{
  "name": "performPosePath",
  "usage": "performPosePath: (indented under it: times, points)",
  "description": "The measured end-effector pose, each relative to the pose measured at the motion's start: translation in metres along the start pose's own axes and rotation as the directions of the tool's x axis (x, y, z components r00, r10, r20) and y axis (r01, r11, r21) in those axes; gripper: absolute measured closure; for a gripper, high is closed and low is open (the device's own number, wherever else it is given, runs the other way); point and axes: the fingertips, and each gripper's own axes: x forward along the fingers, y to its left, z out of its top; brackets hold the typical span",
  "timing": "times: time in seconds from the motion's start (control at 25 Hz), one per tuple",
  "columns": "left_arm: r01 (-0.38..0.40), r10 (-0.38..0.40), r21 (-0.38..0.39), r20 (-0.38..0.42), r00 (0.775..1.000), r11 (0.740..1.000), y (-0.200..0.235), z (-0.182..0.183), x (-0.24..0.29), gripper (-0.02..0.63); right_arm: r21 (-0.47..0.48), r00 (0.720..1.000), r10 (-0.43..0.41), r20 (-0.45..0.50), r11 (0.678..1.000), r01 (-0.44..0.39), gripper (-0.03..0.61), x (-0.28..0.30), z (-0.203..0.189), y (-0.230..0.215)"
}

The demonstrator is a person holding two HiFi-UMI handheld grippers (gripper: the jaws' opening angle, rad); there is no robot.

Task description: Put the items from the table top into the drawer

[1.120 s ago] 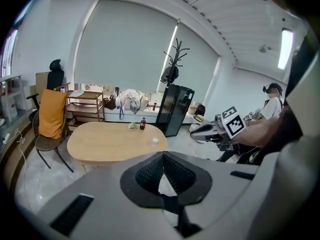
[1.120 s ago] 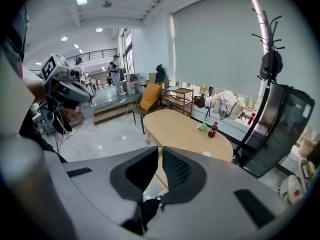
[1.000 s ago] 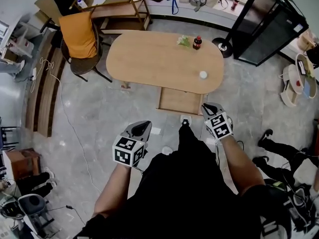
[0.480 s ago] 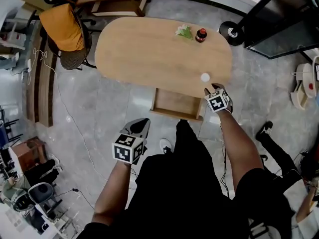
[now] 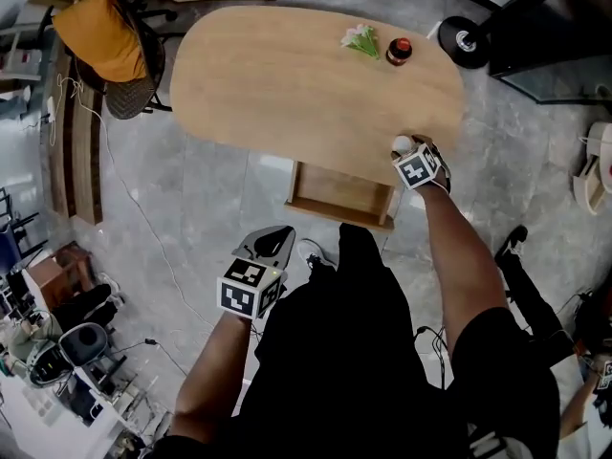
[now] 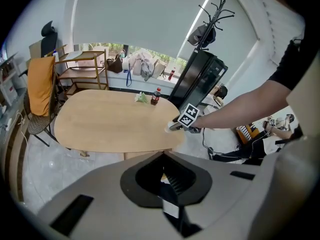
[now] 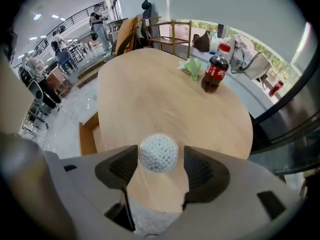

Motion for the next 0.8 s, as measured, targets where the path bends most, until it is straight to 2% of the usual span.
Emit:
performPosePath:
  times: [0.2, 0.52, 0.64, 0.8]
  points:
    - [0.004, -0.004, -0.009, -0.033, 0.999, 1.0, 0.001, -0.008, 0.006, 0.609, -0.013, 0.999, 0.005, -0.032, 1.0, -0.005, 0.314, 0.012, -0.006, 0.0]
    - [0.018, -0.018, 0.015, -0.006, 1.0, 1.0, 0.016, -0.017, -0.006, 0.609, 0.034, 0.999, -0.05, -0.016, 0.998, 0.05, 0.316, -0.003, -0.003, 0.012]
    - [0.04, -0.04, 0.036, 0.001, 0.999, 0.999, 0.019, -0.023, -0.01, 0.609, 0.072, 0.998, -0.065, 0.011, 0.995, 0.064, 0.316, -0.02, -0.005, 0.028]
    - [0.082, -0.082, 0.074, -0.007, 0.997, 0.994, 0.021, -0.035, -0.014, 0.609, 0.094, 0.998, -0.048, 0.04, 0.995, 0.044, 0.316, -0.041, -0.015, 0.076]
